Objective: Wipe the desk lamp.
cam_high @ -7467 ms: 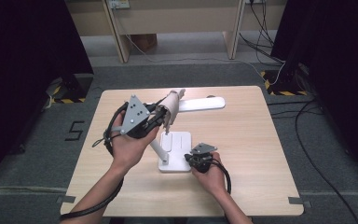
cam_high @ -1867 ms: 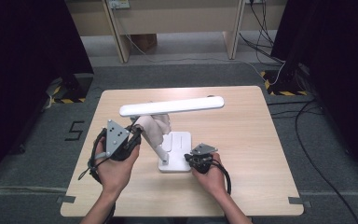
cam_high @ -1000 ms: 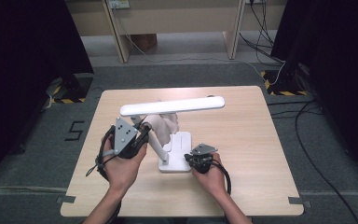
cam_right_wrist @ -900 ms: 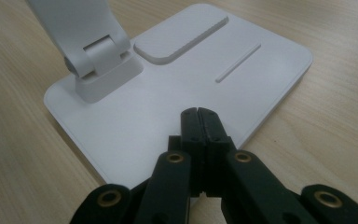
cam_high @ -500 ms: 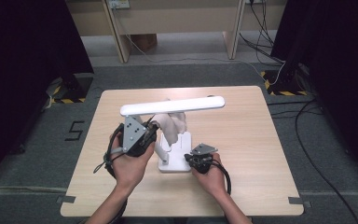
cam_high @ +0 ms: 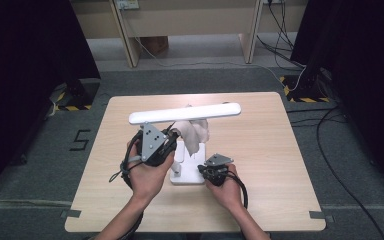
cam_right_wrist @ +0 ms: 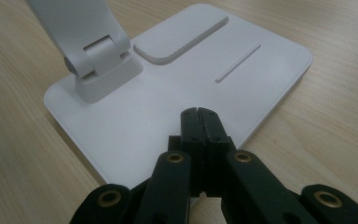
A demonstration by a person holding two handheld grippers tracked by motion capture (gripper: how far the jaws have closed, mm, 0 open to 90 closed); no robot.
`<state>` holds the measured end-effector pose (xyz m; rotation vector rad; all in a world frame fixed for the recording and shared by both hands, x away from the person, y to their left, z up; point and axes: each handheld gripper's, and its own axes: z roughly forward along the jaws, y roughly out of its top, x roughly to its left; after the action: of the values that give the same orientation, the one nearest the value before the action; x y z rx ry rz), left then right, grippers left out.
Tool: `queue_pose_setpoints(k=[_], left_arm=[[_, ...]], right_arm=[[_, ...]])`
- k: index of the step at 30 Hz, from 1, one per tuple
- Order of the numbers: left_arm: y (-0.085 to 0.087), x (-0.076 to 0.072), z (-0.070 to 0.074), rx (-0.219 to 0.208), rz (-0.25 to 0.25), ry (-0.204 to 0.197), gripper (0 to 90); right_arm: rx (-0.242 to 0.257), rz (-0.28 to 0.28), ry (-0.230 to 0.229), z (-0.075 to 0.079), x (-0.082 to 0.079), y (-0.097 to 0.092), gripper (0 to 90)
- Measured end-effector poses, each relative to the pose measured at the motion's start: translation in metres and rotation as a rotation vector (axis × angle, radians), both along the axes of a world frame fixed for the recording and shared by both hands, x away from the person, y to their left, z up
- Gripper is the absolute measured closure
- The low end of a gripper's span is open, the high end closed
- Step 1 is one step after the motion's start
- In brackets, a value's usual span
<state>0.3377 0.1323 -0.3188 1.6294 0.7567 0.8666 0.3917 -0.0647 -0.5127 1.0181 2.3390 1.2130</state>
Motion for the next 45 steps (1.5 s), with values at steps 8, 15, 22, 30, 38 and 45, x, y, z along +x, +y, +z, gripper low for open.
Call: queue_pose_setpoints(k=[8,15,22,30,38,45], left_arm=[[-0.011,0.003,0.0,0.0,-0.015,-0.001,82.2],[-0.021,0.005,0.002,-0.003,-0.033,0.003,82.2],[-0.032,0.008,0.002,-0.002,-0.047,-0.002,82.2],[-0.042,0.009,0.003,-0.002,-0.058,-0.003,82.2],[-0.048,0.01,0.003,-0.004,-0.066,-0.008,82.2],[-0.055,0.011,0.003,-0.004,-0.073,-0.012,82.2]], right_arm=[[0.002,0.0,0.0,0.0,0.0,0.0,90.0],[0.002,0.001,0.0,0.0,0.0,0.0,90.0],[0.001,0.001,-0.001,0.0,0.0,0.0,90.0],[0.003,0.003,0.001,0.0,0.0,0.0,90.0],[0.0,0.003,0.0,0.0,0.0,0.0,90.0],[-0.001,0.003,0.0,0.0,0.0,0.0,90.0]])
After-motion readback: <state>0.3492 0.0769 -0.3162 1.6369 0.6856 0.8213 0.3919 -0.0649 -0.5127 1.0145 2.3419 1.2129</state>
